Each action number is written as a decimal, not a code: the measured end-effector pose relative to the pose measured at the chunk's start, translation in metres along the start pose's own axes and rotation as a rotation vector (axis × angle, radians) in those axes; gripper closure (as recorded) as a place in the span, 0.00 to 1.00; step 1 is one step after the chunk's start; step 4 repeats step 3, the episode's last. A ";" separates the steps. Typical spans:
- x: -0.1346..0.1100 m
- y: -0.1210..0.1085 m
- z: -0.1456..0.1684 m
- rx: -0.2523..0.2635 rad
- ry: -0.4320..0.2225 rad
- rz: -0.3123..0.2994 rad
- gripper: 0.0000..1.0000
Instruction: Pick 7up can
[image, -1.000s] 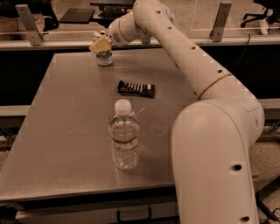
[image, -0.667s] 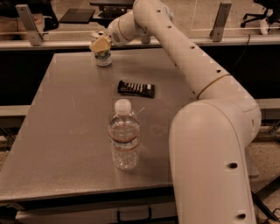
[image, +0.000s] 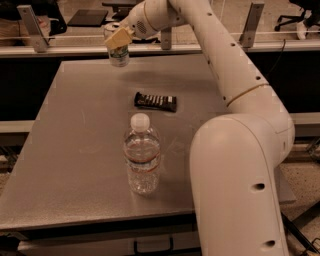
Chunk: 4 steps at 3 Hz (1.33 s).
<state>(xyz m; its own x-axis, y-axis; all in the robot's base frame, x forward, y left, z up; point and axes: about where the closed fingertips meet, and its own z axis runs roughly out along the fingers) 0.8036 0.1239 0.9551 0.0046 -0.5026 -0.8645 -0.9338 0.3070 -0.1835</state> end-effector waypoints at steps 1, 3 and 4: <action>-0.031 0.013 -0.038 -0.046 -0.024 -0.066 1.00; -0.047 0.022 -0.056 -0.071 -0.035 -0.102 1.00; -0.047 0.022 -0.056 -0.071 -0.035 -0.102 1.00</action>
Offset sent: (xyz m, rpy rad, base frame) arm -0.0478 -0.0313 0.0990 -0.0056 -0.0933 0.1476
